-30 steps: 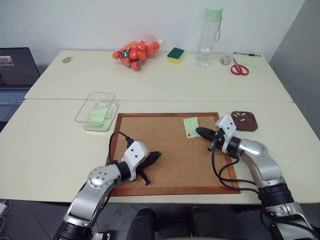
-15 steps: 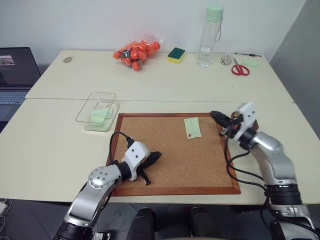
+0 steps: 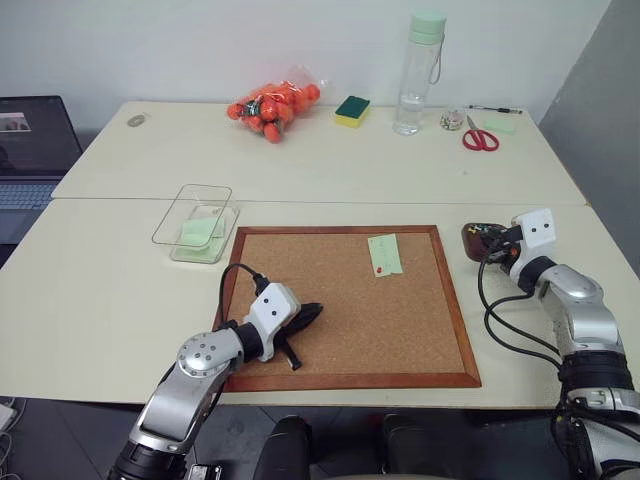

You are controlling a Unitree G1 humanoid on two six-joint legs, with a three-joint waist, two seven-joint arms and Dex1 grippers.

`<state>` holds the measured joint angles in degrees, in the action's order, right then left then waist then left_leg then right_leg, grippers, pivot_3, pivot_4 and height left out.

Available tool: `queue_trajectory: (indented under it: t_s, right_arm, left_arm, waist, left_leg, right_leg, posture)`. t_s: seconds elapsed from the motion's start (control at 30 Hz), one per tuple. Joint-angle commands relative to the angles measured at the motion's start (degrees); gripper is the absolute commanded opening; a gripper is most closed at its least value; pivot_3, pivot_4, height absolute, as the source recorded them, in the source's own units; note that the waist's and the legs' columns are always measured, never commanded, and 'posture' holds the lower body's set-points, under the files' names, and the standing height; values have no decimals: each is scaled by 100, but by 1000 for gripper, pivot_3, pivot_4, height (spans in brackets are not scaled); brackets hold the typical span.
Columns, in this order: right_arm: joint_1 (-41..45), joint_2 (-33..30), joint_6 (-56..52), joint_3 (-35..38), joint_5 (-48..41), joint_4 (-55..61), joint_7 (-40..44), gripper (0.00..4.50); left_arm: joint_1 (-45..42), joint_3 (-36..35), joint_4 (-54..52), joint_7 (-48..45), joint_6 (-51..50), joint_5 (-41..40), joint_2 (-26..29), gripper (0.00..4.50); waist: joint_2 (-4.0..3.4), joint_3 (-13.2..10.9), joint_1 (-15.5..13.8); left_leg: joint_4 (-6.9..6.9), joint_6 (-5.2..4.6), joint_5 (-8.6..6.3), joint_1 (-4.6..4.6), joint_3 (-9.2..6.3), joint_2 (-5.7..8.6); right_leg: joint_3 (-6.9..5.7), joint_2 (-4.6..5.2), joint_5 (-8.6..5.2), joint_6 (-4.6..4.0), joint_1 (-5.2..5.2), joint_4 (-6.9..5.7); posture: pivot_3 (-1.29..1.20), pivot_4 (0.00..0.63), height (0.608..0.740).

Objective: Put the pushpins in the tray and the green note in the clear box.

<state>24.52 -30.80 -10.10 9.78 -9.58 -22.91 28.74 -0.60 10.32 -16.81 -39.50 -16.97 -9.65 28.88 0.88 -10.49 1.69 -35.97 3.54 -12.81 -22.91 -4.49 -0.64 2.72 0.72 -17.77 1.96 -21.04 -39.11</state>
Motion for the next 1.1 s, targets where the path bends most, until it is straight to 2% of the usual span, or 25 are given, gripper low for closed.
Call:
queue_trajectory:
  t_s: [0.03,0.23,0.33,0.4,0.5,0.63,0.8,1.1]
  right_arm:
    - [136,-76,191,99,34,49,-66,2136]
    - [64,-59,343,246,-83,272,-59,3388]
    - [-216,94,198,310,-623,1060,359,3864]
    - [-574,118,-108,95,-862,1742,674,4209]
    - [-1079,228,-616,-322,-1208,2763,970,4209]
    - [-1310,425,-741,-1001,-1029,3333,1073,4209]
    - [-1078,798,-630,-1655,-616,2945,990,4209]
    - [-641,1168,-232,-1815,-282,2080,905,4209]
  left_arm:
    - [104,159,87,-13,-67,90,-25,0]
    - [110,155,82,-1,-67,88,-21,0]
    - [113,142,80,-4,-62,82,-13,0]
    - [123,140,77,-16,-60,79,-2,0]
    - [120,140,90,-36,-55,77,10,0]
    - [92,135,106,-42,-61,76,11,0]
    - [70,143,123,-85,-64,76,47,0]
    - [78,93,119,-46,-56,80,56,0]
  waist:
    - [-2,1,1]
    - [-2,1,3]
    - [-6,3,4]
    - [-10,6,0]
    - [-13,8,1]
    - [-14,8,8]
    - [-14,8,11]
    - [-14,8,1]
  left_leg:
    - [0,0,0,0,0,0]
    - [0,-1,1,0,0,0]
    - [0,-1,1,-1,0,0]
    - [1,-1,1,-3,-3,-2]
    - [4,-1,0,0,-11,-5]
    - [2,-1,0,1,-9,-7]
    - [-1,-10,6,2,-7,-6]
    - [1,-9,6,1,-8,-4]
  right_leg:
    - [0,1,0,0,0,0]
    - [0,1,1,1,0,0]
    - [-1,1,1,1,0,0]
    - [-1,3,1,1,-1,0]
    - [-7,4,0,1,4,0]
    - [-4,3,0,3,3,0]
    - [-3,3,-8,33,3,3]
    - [-4,5,4,9,2,4]
  posture:
    - [0,150,740]
    - [0,150,740]
    - [0,150,740]
    - [0,150,740]
    - [0,150,740]
    - [0,150,740]
    - [0,150,740]
    - [0,150,740]
